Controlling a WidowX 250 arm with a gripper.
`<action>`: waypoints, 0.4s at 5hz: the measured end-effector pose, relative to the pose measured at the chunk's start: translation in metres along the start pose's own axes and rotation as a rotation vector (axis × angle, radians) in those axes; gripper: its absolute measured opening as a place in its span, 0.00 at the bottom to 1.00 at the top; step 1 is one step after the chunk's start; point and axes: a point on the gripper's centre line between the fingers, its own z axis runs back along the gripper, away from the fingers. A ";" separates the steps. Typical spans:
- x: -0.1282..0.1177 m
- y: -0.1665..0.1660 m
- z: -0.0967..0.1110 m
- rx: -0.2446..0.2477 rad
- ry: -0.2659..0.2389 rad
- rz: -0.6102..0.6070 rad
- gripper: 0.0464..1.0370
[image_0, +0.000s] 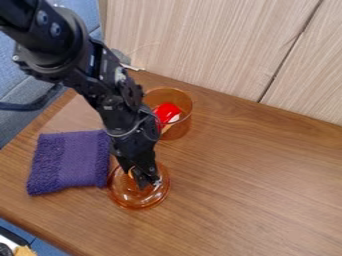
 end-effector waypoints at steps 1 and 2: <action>-0.001 -0.001 0.000 -0.009 0.013 0.014 0.94; -0.004 0.001 0.006 -0.007 0.045 0.022 0.97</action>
